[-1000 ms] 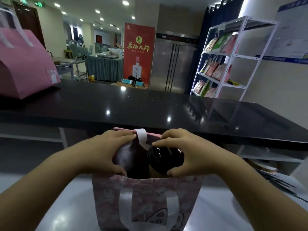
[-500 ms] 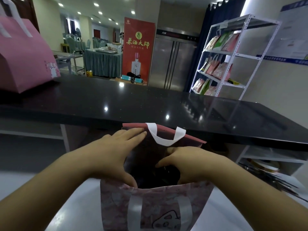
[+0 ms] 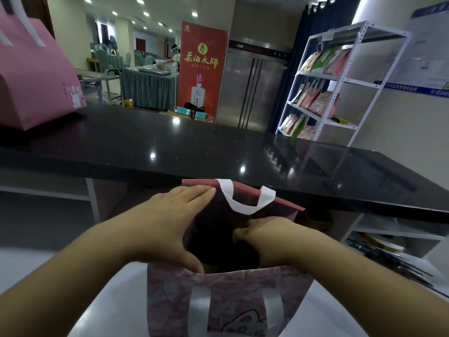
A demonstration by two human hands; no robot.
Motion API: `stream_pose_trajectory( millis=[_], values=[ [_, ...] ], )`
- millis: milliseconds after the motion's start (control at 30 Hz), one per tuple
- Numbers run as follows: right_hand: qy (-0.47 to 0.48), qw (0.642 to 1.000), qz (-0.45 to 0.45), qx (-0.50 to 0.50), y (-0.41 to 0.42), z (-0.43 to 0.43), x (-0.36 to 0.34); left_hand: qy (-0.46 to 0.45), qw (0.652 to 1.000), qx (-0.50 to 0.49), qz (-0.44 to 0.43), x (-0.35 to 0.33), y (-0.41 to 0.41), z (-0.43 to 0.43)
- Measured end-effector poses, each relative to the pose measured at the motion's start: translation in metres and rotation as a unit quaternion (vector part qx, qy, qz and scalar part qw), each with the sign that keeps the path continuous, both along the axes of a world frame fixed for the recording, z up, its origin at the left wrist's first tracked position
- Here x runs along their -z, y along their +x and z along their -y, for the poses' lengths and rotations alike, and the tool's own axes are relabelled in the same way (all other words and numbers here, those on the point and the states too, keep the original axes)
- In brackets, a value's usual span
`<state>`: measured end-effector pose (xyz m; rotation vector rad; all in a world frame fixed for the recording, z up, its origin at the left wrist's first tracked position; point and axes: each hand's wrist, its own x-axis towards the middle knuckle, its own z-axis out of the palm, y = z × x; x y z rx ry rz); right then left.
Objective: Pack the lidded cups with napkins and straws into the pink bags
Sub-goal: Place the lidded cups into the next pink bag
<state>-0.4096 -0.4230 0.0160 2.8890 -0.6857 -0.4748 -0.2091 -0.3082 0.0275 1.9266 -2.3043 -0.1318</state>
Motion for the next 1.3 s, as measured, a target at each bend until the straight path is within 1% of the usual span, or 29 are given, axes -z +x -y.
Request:
stream_pose_trajectory(
  millis=[133, 467, 633, 733, 900, 1100, 1200, 1300],
  values=[
    [0.013, 1.000, 0.007, 0.003, 0.002, 0.001, 0.006, -0.005, 1.000, 0.000, 0.006, 0.001, 0.001, 0.000],
    [0.131, 0.991, 0.021, 0.018, -0.007, 0.000, -0.002, 0.000, 1.000, -0.007, 0.008, 0.002, 0.002, -0.002],
    [0.114, 0.993, -0.003, 0.008, -0.005, -0.004, 0.009, 0.001, 1.000, 0.001, 0.005, 0.002, -0.001, -0.003],
    [0.106, 0.994, -0.012, -0.015, -0.003, -0.006, 0.011, 0.004, 1.000, -0.005, 0.008, 0.002, -0.001, -0.004],
    [0.091, 0.995, -0.001, -0.050, -0.002, -0.006, 0.013, 0.003, 1.000, -0.007, -0.002, 0.001, -0.001, -0.006],
    [0.059, 0.997, -0.032, -0.048, -0.001, -0.008, 0.032, -0.013, 1.000, -0.015, -0.014, 0.002, -0.001, -0.005],
    [0.082, 0.996, -0.018, -0.040, -0.004, -0.009, 0.021, -0.041, 0.999, -0.014, -0.029, 0.000, -0.002, -0.006],
    [0.100, 0.993, 0.039, -0.038, -0.007, -0.018, -0.004, -0.088, 0.995, -0.014, -0.033, -0.003, -0.001, -0.008]
  ],
)
